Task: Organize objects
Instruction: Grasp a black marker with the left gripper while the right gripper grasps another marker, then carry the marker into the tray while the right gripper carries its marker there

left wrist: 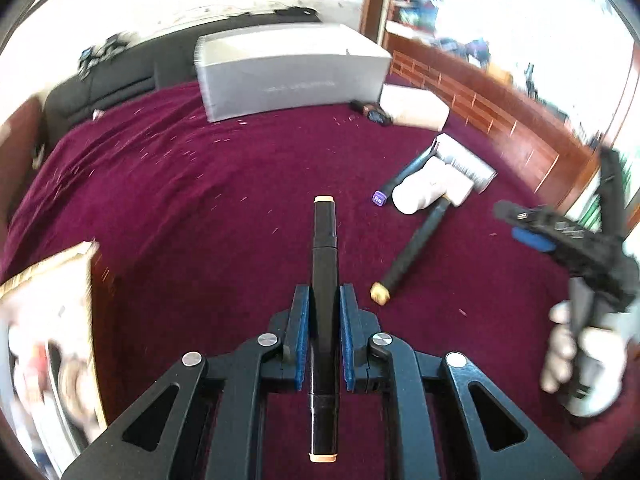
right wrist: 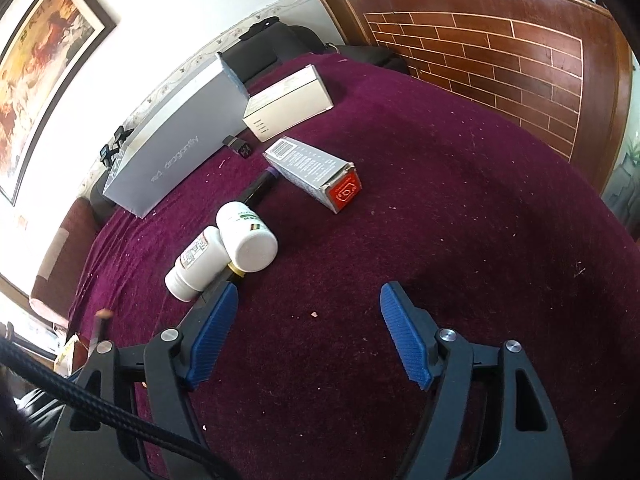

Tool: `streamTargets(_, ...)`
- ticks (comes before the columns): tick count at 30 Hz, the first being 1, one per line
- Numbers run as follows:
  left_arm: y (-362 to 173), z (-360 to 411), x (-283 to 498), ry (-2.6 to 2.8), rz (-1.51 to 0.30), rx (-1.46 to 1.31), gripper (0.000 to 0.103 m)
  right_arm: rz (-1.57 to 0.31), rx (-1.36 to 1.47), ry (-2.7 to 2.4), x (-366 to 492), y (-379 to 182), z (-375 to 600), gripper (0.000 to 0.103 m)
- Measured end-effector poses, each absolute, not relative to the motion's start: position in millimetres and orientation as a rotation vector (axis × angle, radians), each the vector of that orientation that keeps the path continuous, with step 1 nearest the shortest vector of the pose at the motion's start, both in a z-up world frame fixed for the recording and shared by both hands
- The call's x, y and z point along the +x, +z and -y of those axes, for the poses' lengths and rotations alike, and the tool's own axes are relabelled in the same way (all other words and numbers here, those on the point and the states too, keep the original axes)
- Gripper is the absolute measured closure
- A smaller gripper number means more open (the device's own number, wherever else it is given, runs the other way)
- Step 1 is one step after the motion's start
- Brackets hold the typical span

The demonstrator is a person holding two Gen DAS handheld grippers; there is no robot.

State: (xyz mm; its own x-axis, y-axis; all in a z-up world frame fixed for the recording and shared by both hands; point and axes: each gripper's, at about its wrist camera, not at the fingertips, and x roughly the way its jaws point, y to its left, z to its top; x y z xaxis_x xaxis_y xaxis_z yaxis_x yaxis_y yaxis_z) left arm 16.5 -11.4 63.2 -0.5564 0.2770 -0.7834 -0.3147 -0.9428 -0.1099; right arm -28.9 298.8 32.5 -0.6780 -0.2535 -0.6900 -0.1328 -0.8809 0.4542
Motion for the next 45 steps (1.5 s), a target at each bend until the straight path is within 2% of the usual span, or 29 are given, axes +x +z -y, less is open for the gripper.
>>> streamTargets(3,77.5,32.4,44.0,2.536,-0.016,-1.182,0.092,0.809,1.27,-2.645,-22.9,37.4,-291.5,0.029)
streamTargets(13,83.1,86.7,83.8,2.561,0.129,-1.121,0.091,0.499,1.544,-2.586,-52.2,38.3,-192.5,0.031)
streamTargets(18,77.7,111.4,90.9,2.568,0.197,-1.125,0.091,0.314,1.607,-2.683,-67.0,35.0,-156.6,0.047)
streamTargets(19,77.5,116.4,92.1,2.57,0.214,-1.121,0.091,0.24,1.603,-2.719,-66.6,34.1,-149.0,0.058)
streamTargets(20,77.9,122.4,93.6,2.577,0.228,-1.114,0.091,0.162,1.59,-2.755,-64.5,33.1,-142.6,0.061)
streamTargets(22,78.8,129.6,94.2,2.595,0.234,-1.103,0.091,0.122,1.572,-2.77,-58.9,32.4,-141.3,0.076)
streamTargets(23,78.9,134.6,96.2,2.609,0.235,-1.097,0.091,0.144,1.568,-2.76,-56.0,33.6,-145.1,0.083)
streamTargets(25,78.4,142.4,97.8,2.619,0.251,-1.094,0.091,0.221,1.566,-2.725,-48.9,34.6,-154.4,0.09)
streamTargets(33,72.8,172.8,109.3,2.66,0.332,-1.104,0.091,0.519,1.533,-2.553,-15.8,35.5,-181.1,0.091)
streamTargets(37,73.0,185.6,121.1,2.692,0.35,-1.106,0.091,0.61,1.485,-2.47,1.4,41.9,-180.8,0.091)
streamTargets(45,73.0,219.1,138.2,2.786,0.388,-1.146,0.091,0.588,1.378,-2.314,26.2,69.3,-133.7,0.09)
